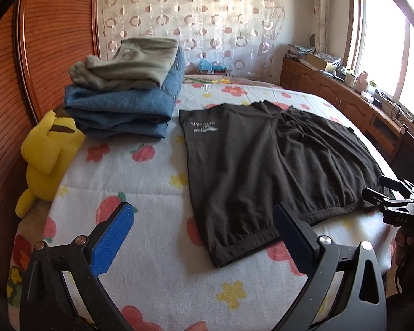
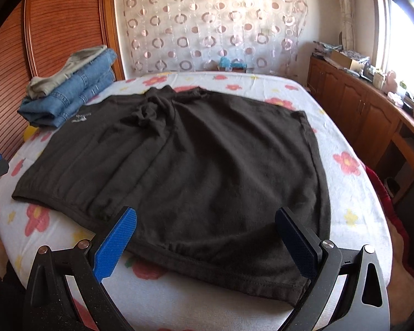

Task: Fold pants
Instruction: 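Move both tools down toward the hem of the black pants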

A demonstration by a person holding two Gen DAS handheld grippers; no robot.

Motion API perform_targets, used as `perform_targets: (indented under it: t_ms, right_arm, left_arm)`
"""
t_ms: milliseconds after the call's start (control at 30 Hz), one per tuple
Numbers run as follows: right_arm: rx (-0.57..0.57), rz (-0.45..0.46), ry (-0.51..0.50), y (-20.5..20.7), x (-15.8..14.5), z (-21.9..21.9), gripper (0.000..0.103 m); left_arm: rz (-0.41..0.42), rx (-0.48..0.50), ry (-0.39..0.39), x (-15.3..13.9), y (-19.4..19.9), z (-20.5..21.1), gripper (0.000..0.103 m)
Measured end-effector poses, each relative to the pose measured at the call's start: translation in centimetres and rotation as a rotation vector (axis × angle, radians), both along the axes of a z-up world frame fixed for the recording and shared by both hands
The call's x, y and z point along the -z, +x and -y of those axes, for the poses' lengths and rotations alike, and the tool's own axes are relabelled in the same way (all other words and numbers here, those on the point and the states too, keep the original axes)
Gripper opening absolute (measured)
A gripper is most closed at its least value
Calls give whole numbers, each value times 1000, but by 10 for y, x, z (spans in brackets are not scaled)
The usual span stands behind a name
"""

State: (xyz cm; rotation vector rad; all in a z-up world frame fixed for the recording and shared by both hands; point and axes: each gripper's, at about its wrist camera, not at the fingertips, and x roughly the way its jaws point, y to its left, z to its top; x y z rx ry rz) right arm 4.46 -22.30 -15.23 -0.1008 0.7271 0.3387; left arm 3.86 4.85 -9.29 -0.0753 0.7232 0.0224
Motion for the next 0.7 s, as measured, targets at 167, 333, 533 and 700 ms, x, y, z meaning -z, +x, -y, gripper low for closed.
perform_targets:
  t_ms: [167,333,533,700]
  right_arm:
    - [1,8,-24,-10,-8,-5,101]
    - [3,16,-23,-22,-17,-2,102]
    - [-17,6,-40,-36,-30,-1,102]
    - [-35,20,-35,-45,-36,5,102]
  left_arm:
    - [-27,-5,-9,10,1,-4,101]
    - [-41,4,-12,18,-1,-7,101]
    - [-46,27,-55,24,-3,-12,99]
    - [-53,75,-96,26,-7,-9,77]
